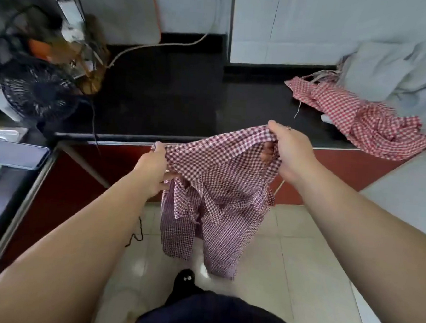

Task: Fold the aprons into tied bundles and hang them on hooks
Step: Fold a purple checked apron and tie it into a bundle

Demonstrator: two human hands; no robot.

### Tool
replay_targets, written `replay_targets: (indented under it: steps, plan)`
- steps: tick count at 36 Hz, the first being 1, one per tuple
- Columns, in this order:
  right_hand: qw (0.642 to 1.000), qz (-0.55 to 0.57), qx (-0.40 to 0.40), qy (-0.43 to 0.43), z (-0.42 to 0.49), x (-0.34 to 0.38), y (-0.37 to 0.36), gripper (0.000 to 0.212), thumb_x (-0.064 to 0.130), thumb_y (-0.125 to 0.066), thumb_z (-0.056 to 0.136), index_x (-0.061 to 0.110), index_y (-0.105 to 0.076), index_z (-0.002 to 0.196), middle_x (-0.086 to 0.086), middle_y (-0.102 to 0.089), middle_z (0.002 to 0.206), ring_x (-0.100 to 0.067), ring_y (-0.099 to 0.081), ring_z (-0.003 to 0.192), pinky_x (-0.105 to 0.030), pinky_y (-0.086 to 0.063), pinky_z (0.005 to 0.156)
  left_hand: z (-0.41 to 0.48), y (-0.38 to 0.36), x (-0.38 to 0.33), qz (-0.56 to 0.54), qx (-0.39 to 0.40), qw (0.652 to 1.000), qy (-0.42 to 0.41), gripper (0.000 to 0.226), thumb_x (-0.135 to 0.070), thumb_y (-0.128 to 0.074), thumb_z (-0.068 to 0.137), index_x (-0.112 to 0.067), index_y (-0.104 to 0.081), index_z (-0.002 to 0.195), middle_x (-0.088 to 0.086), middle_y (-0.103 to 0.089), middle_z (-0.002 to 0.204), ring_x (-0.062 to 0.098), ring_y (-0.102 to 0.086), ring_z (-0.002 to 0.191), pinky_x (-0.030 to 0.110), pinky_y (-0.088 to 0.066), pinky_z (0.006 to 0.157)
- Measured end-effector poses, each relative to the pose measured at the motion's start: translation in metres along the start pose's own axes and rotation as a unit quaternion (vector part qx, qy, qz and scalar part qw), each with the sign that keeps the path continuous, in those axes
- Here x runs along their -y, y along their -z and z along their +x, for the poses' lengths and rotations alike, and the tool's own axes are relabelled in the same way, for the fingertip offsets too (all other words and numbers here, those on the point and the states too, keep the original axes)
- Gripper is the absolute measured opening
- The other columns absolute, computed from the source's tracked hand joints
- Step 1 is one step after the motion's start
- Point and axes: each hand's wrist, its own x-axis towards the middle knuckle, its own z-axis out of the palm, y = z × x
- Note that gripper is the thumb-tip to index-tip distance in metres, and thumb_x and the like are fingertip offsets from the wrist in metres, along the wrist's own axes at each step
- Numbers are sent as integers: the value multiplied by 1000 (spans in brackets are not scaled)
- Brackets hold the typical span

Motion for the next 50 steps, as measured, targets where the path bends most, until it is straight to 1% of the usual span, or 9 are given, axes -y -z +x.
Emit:
replay_targets:
  steps: [5, 8, 12, 17, 21, 25, 30, 36, 50]
  plan:
    - [993, 99, 42, -39, -5, 6, -11, 15, 22, -64, 90, 8, -65, 86, -5, -65, 66, -21, -64, 63, -32, -53, 62, -9, 17, -22, -160, 104, 981, 34, 40, -27, -42, 103, -4, -47, 136, 16, -67, 114, 30, -66, 91, 18, -48, 48]
    - [992, 100, 76, -23, -3, 6, -16, 24, 12, -56, 93, 9, -65, 71, -1, -62, 60, -12, -59, 54, -28, -47, 63, -5, 25, -28, -173, 149, 973, 27, 29, -28, -57, 95, -5, -59, 113, 9, -71, 96, 20, -68, 86, 33, -56, 70]
    - [999, -9, 49, 7, 4, 4, -18, 32, 13, -59, 90, 9, -66, 59, -2, -62, 62, -17, -56, 60, -33, -45, 65, 12, 37, -29, -79, 160, 983, -41, 71, -12, -65, 89, -8, -26, 148, 11, -59, 125, 20, -62, 105, 35, -53, 83]
    - [999, -3, 2, -48, 0, 6, -19, 20, 25, -64, 90, 11, -66, 75, -1, -61, 61, -15, -58, 58, -29, -47, 59, 22, 53, -34, 1, 185, 983, -4, 9, -19, -56, 96, -13, -62, 98, 2, -66, 90, 10, -67, 75, 26, -55, 63]
    - [991, 108, 76, -15, -5, 20, -26, 14, 16, -54, 94, 11, -62, 84, 3, -60, 63, -9, -59, 58, -26, -47, 57, 26, 53, -52, -201, 164, 963, -70, 38, -16, -53, 98, -5, -48, 134, 3, -65, 90, 13, -66, 83, 29, -57, 66]
    - [988, 100, 102, 54, -5, 27, -30, 16, 11, -55, 92, 7, -64, 80, 3, -64, 64, -10, -61, 61, -26, -48, 58, 30, 52, -51, -49, 138, 971, -191, 54, -8, -63, 90, -24, -41, 136, 3, -64, 109, 15, -67, 92, 34, -56, 79]
    - [987, -115, 3, -109, -4, 4, -29, 20, 22, -65, 90, 9, -56, 78, -3, -58, 65, -15, -56, 58, -30, -49, 58, 34, 47, -23, 83, 73, 994, -7, 12, -10, -65, 91, -2, -63, 83, 5, -68, 60, 14, -65, 53, 26, -56, 54]
    - [983, 169, 11, -71, 6, 19, -32, 14, 22, -62, 92, 11, -57, 84, 2, -59, 51, -11, -60, 45, -25, -50, 52, 34, 44, -40, -79, 79, 982, -155, 22, -14, -59, 94, -16, -59, 116, 4, -67, 103, 12, -65, 86, 27, -54, 75]
    - [989, -134, 38, 48, 16, 28, -31, 41, 0, -67, 82, 7, -62, 122, -6, -63, 115, -17, -60, 96, -33, -47, 95, 18, 37, -74, 60, 151, 966, -200, 47, 8, -57, 88, -17, -54, 128, -4, -63, 106, 9, -63, 96, 20, -56, 76]
